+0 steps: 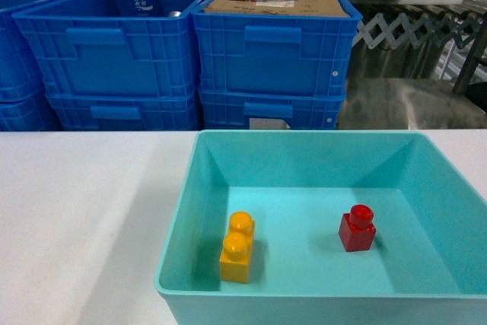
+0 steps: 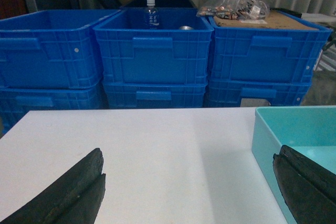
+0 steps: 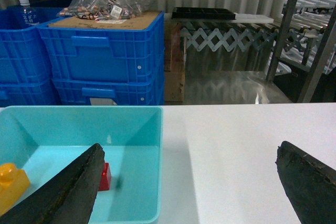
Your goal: Pick red block from blue box to shelf
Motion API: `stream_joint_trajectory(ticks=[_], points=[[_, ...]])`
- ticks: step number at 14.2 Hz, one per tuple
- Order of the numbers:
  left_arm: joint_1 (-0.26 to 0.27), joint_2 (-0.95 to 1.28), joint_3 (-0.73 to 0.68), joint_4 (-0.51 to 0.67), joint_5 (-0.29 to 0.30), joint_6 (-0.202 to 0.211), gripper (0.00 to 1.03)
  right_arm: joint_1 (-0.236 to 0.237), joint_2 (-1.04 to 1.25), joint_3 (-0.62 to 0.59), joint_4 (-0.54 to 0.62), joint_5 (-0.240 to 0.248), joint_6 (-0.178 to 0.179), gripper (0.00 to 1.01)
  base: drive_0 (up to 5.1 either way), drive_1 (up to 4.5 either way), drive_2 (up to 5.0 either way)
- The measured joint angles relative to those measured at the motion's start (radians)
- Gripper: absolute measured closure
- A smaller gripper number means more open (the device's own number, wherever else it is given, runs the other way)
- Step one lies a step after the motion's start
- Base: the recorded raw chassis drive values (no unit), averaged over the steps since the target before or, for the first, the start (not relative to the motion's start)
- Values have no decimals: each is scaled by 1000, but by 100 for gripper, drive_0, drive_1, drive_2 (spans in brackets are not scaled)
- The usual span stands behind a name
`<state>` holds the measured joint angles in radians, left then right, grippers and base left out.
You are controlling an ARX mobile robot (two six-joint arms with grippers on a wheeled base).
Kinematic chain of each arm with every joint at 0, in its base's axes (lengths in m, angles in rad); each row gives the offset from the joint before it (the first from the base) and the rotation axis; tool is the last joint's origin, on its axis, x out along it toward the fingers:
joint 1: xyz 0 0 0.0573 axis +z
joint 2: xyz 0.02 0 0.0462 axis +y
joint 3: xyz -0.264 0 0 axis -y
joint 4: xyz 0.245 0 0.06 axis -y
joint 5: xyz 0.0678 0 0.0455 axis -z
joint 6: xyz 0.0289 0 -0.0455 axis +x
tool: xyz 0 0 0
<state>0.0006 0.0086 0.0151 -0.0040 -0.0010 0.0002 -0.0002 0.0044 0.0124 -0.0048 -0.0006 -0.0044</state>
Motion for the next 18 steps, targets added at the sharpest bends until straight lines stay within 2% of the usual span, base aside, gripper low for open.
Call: stream_joint_trajectory(ticks=[15,16,17,18], points=[[0,0,0,0,0,0,5,0,0,0,0,0,0,3,0,0,0],[0,0,0,0,0,0,5,0,3,2,-14,-5,-5,3,0,0,0],[0,0,0,0,0,0,5,4,87,42,-108,-53,-53,3,0,0,0],[0,0,0,0,0,0,5,33,206,74,-67,-63,-76,3,0,0,0]])
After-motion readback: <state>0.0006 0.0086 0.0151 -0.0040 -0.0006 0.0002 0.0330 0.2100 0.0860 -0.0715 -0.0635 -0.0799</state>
